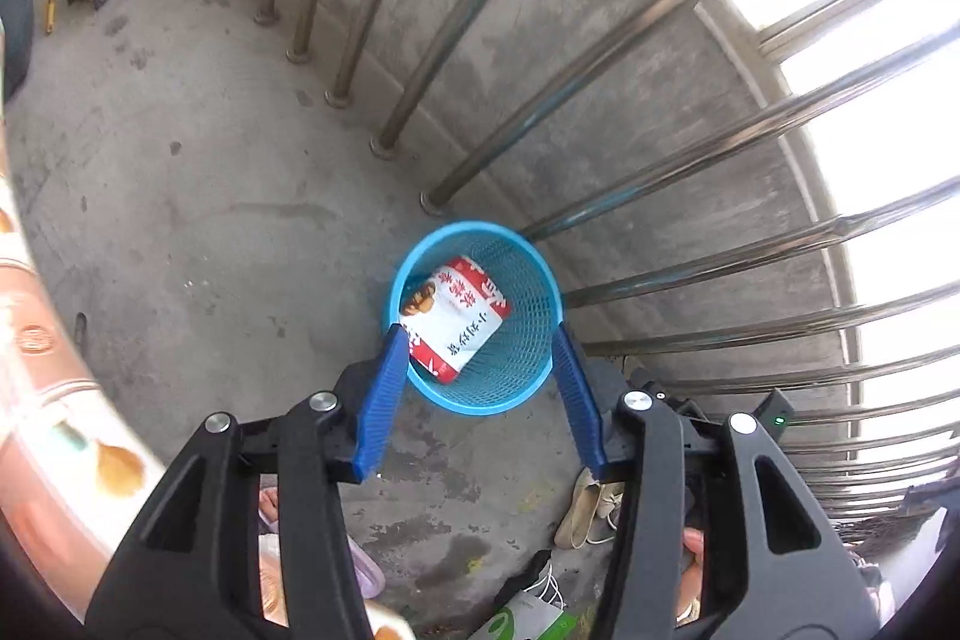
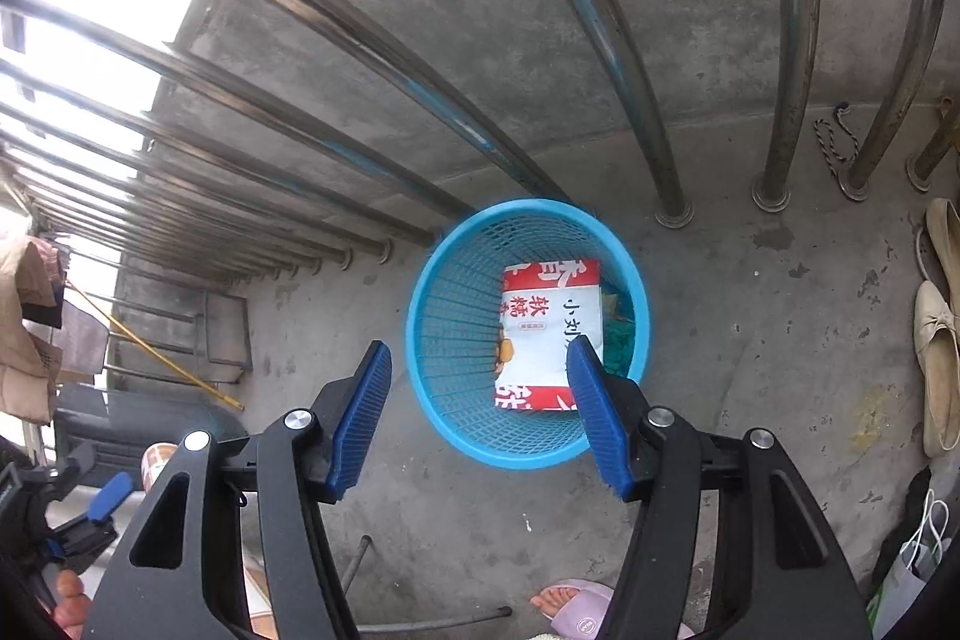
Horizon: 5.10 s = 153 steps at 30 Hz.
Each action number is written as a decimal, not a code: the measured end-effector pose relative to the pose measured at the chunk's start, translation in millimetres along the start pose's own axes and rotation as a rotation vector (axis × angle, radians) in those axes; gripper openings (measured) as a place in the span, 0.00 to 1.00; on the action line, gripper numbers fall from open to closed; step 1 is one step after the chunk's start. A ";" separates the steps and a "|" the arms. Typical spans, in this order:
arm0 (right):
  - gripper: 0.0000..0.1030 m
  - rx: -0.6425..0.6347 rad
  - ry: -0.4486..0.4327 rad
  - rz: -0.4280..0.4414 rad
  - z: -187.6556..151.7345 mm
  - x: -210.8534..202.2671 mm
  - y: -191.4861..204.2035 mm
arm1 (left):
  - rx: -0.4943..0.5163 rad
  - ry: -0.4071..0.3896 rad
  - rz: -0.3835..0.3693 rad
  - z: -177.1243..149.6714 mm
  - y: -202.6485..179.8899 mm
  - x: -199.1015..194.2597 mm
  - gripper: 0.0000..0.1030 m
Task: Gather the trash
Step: 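Carry both bags over blue wastebasket and open both grippers to drop them, then move both grippers back over the table toward the Pepsi bottle, then lower left gripper to clear printed packet while right gripper hovers at Pepsi bottle, then grasp and lift the clear printed packet with the left gripper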
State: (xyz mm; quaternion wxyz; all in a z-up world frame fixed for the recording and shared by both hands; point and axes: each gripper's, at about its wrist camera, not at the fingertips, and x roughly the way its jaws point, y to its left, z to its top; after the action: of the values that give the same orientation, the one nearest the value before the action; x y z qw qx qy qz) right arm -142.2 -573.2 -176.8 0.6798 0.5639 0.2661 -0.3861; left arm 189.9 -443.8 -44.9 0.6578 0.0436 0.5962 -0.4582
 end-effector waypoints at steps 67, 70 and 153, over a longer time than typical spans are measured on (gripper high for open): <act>0.75 -0.897 0.793 0.377 -376.2 -35.6 319.8 | -0.523 -0.629 0.476 -392.0 275.2 -293.1 0.65; 0.75 -0.899 0.792 0.379 -376.6 -32.9 322.7 | -0.508 -0.649 0.475 -388.0 275.3 -306.2 0.65; 0.75 -0.688 0.767 0.468 -319.5 11.4 305.6 | -0.311 -0.159 0.576 -106.2 369.1 -220.8 0.51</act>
State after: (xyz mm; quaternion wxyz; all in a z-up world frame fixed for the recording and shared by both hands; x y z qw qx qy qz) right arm 139.9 -245.0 -85.5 0.7467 0.4536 0.4725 0.1163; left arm 381.4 -45.3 -73.7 0.8035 0.0736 0.5689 -0.1590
